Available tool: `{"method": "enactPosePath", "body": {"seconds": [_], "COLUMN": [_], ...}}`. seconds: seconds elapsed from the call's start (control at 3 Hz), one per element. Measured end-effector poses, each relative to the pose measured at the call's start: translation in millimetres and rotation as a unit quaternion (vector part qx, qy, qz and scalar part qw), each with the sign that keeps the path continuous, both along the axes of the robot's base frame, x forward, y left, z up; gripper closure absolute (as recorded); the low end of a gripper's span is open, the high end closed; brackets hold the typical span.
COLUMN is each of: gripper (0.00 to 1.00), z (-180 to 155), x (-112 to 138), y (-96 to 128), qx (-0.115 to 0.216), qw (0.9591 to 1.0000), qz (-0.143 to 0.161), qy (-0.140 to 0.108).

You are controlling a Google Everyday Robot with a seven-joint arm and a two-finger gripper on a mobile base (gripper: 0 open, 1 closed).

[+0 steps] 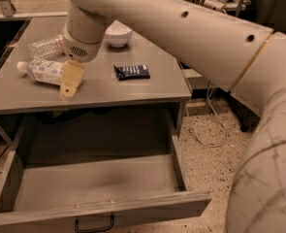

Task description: Place blue plastic bottle into top drawer

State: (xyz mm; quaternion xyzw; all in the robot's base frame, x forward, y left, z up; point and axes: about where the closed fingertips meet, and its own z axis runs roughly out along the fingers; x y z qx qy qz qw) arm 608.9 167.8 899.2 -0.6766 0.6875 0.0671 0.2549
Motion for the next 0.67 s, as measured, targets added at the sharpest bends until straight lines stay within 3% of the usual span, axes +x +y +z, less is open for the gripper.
{"method": "enactPosePath", "body": {"seconds": [0.33, 0.67], "gripper": [0.00, 0.00], "z": [-0.8, 22.1], "x": [0.6, 32.0], "y": [5.0, 15.4], "qx": [-0.005, 0.014], "qw": [1.0000, 0.9990], "qz": [0.004, -0.032], "qy": [-0.005, -0.029]}}
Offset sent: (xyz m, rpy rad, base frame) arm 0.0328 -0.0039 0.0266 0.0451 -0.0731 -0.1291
